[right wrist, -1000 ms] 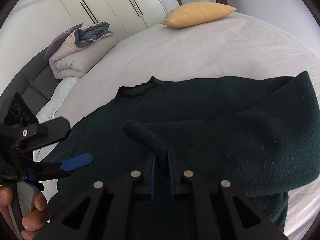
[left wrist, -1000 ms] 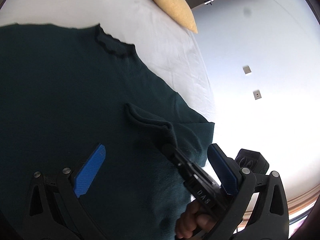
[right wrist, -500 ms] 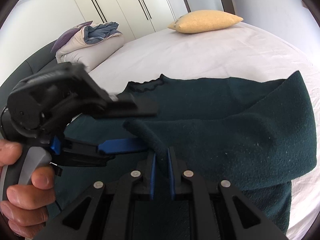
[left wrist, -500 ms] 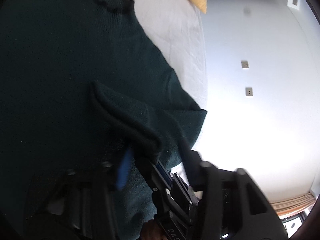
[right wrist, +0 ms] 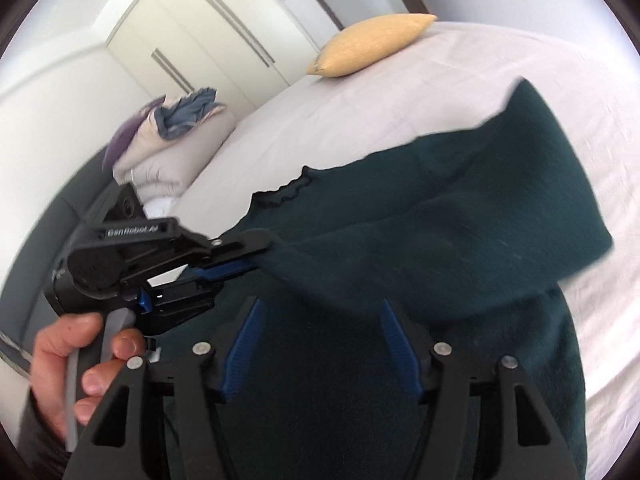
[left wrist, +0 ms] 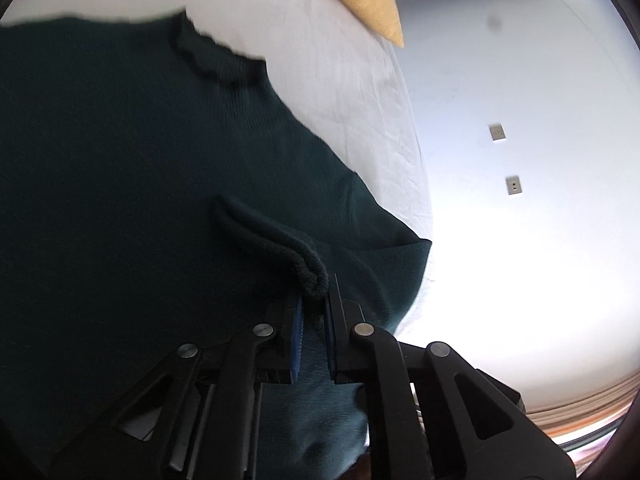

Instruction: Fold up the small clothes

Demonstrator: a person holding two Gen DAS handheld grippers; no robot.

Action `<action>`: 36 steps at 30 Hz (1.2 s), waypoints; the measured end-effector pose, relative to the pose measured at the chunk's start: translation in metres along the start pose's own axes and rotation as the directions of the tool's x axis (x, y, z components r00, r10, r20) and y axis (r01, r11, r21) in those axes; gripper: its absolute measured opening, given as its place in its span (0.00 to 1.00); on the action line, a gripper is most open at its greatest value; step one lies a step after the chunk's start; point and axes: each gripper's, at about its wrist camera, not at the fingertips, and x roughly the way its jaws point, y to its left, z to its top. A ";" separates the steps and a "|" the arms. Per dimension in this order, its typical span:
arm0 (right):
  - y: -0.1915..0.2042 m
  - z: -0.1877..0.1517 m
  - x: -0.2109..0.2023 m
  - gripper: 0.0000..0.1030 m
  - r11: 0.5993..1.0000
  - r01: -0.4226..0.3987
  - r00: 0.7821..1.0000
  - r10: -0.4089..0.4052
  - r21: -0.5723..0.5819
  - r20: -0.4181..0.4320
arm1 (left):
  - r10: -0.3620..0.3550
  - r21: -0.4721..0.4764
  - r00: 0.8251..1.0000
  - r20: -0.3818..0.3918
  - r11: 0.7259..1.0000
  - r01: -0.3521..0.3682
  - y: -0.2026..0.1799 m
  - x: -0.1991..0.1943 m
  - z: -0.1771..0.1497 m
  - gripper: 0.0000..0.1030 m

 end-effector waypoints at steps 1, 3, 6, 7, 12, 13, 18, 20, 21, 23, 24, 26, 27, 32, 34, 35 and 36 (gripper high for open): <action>-0.008 -0.001 -0.004 0.64 0.999 -0.009 1.000 0.009 0.038 -0.001 | 0.014 0.017 1.000 0.022 1.000 -0.014 -0.002 -0.012 -0.002 0.08; -0.031 -0.005 -0.012 0.65 0.990 -0.035 0.999 0.035 0.137 -0.004 | 0.033 0.039 0.997 0.071 0.999 -0.035 0.000 -0.035 0.000 0.08; -0.067 -0.009 -0.012 0.70 0.939 -0.095 0.995 0.103 0.330 -0.007 | 0.041 0.050 0.986 0.162 0.997 -0.050 0.003 -0.070 0.007 0.08; -0.076 -0.009 -0.010 0.70 0.913 -0.123 0.991 0.135 0.389 -0.002 | 0.035 0.050 0.982 0.187 0.998 -0.045 0.005 -0.080 0.008 0.08; -0.089 0.003 -0.004 0.79 0.813 -0.266 0.962 0.258 0.518 0.089 | 0.032 0.040 0.961 0.276 0.998 -0.045 0.020 -0.121 0.018 0.08; -0.091 0.007 0.000 0.79 0.793 -0.289 0.955 0.276 0.536 0.106 | 0.035 0.031 0.957 0.289 0.998 -0.046 0.024 -0.126 0.019 0.08; -0.100 0.027 0.013 0.79 0.729 -0.331 0.942 0.296 0.599 0.159 | 0.063 -0.026 0.945 0.322 0.998 -0.058 0.060 -0.142 0.015 0.08; -0.102 0.032 0.013 0.79 0.714 -0.340 0.939 0.296 0.612 0.176 | 0.075 -0.046 0.941 0.330 0.997 -0.064 0.074 -0.150 0.012 0.08; -0.102 0.033 0.012 0.79 0.712 -0.347 0.936 0.298 0.611 0.185 | 0.085 -0.064 0.940 0.331 0.996 -0.068 0.085 -0.149 0.012 0.08; -0.105 0.031 0.012 0.80 0.693 -0.360 0.931 0.304 0.624 0.200 | 0.097 -0.085 0.939 0.330 0.994 -0.073 0.097 -0.150 0.014 0.08; -0.108 0.029 0.014 0.80 0.673 -0.372 0.926 0.315 0.639 0.207 | 0.107 -0.092 0.937 0.332 0.993 -0.080 0.102 -0.148 0.017 0.08; -0.114 0.025 0.018 0.80 0.632 -0.398 0.912 0.349 0.665 0.215 | 0.113 -0.094 0.935 0.337 0.992 -0.086 0.108 -0.145 0.025 0.08; -0.112 0.024 0.021 0.80 0.621 -0.404 0.908 0.359 0.672 0.214 | 0.116 -0.093 0.933 0.340 0.992 -0.089 0.109 -0.144 0.027 0.08; -0.107 0.029 0.032 0.82 0.610 -0.410 0.903 0.379 0.678 0.205 | 0.117 -0.062 0.937 0.329 0.993 -0.103 0.095 -0.129 0.027 0.08; -0.109 0.034 0.035 0.82 0.610 -0.409 0.905 0.368 0.679 0.214 | 0.118 -0.061 0.942 0.315 0.993 -0.104 0.093 -0.120 0.025 0.08; -0.111 0.035 0.037 0.82 0.607 -0.407 0.906 0.365 0.682 0.216 | 0.117 -0.063 0.943 0.310 0.993 -0.103 0.094 -0.115 0.024 0.08; -0.114 0.036 0.038 0.82 0.599 -0.407 0.906 0.363 0.689 0.220 | 0.114 -0.065 0.945 0.307 0.993 -0.099 0.095 -0.111 0.025 0.08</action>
